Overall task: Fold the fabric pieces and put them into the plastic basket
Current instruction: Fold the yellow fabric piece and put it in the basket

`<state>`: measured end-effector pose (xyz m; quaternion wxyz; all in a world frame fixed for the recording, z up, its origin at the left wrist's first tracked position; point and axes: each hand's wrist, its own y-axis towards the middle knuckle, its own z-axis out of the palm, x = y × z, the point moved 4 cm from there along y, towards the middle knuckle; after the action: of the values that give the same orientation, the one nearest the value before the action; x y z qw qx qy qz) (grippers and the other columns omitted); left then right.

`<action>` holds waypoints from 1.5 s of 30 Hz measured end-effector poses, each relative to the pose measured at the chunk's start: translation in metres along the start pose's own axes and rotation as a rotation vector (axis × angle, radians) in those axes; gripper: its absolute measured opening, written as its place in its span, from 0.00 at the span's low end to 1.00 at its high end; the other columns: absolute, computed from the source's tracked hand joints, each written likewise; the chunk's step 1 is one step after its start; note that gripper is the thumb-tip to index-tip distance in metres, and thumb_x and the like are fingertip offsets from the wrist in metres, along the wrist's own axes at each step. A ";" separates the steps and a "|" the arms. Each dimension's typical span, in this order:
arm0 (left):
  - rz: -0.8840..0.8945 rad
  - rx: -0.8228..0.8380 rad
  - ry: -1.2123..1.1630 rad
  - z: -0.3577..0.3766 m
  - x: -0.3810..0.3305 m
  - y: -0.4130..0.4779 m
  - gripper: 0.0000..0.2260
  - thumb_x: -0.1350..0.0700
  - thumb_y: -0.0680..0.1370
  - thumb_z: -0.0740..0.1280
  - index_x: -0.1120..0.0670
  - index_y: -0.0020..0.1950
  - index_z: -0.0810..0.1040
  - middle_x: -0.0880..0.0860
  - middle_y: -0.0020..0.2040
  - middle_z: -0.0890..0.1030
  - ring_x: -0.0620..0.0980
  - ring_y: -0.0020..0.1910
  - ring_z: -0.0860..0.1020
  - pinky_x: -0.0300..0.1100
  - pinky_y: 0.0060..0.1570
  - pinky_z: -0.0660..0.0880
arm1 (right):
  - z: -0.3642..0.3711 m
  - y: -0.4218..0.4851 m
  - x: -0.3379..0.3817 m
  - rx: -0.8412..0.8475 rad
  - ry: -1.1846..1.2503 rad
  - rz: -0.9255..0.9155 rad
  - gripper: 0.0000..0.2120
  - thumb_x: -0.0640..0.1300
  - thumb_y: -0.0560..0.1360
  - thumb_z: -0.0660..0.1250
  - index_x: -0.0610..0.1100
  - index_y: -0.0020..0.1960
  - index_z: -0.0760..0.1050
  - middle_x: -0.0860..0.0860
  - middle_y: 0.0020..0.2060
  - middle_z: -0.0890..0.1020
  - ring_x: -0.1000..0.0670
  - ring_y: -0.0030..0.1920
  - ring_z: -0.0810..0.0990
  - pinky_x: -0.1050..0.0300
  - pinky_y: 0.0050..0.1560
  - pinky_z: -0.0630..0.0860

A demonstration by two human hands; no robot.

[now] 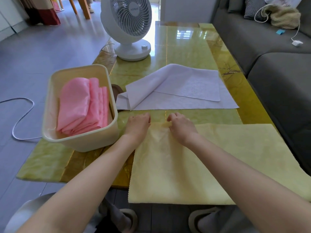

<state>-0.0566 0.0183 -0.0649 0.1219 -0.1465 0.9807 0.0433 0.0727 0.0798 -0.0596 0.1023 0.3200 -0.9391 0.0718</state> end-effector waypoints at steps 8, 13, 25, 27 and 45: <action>-0.007 -0.091 0.059 -0.007 -0.017 0.000 0.14 0.68 0.75 0.58 0.57 0.58 0.71 0.56 0.56 0.73 0.56 0.55 0.71 0.44 0.52 0.66 | 0.006 -0.083 -0.006 0.033 -0.119 0.046 0.15 0.46 0.79 0.56 0.45 0.65 0.66 0.46 0.62 0.71 0.43 0.61 0.70 0.50 0.57 0.70; 0.092 0.155 -0.073 0.012 -0.058 -0.047 0.10 0.58 0.80 0.58 0.56 0.60 0.70 0.55 0.60 0.75 0.57 0.55 0.74 0.46 0.48 0.69 | 0.014 -0.089 -0.011 0.105 -0.096 0.082 0.19 0.48 0.80 0.56 0.45 0.69 0.64 0.45 0.66 0.68 0.43 0.65 0.67 0.49 0.60 0.70; 0.107 0.103 -0.022 0.012 -0.053 -0.072 0.13 0.60 0.80 0.57 0.54 0.64 0.70 0.54 0.63 0.70 0.53 0.62 0.69 0.45 0.60 0.67 | 0.005 -0.124 -0.020 -0.038 0.169 0.004 0.12 0.44 0.79 0.60 0.45 0.61 0.73 0.49 0.59 0.73 0.48 0.59 0.73 0.56 0.54 0.72; 0.163 0.069 -0.082 0.010 -0.072 -0.085 0.10 0.61 0.79 0.58 0.55 0.60 0.71 0.53 0.59 0.71 0.52 0.59 0.70 0.44 0.58 0.67 | 0.007 -0.138 -0.026 -0.053 0.135 0.014 0.11 0.42 0.78 0.60 0.44 0.60 0.73 0.49 0.57 0.73 0.49 0.58 0.73 0.56 0.54 0.73; 0.442 0.148 0.217 0.031 -0.085 -0.158 0.14 0.50 0.78 0.62 0.52 0.62 0.66 0.54 0.64 0.65 0.54 0.62 0.66 0.48 0.62 0.67 | 0.035 -0.206 -0.042 -0.118 -0.133 -0.092 0.24 0.35 0.65 0.74 0.43 0.60 0.76 0.45 0.55 0.80 0.41 0.53 0.79 0.47 0.48 0.77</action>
<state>0.0767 -0.1052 -0.0809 0.0139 0.0768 0.9968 -0.0191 0.2269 -0.0644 -0.0888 0.0615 0.3602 -0.9308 -0.0097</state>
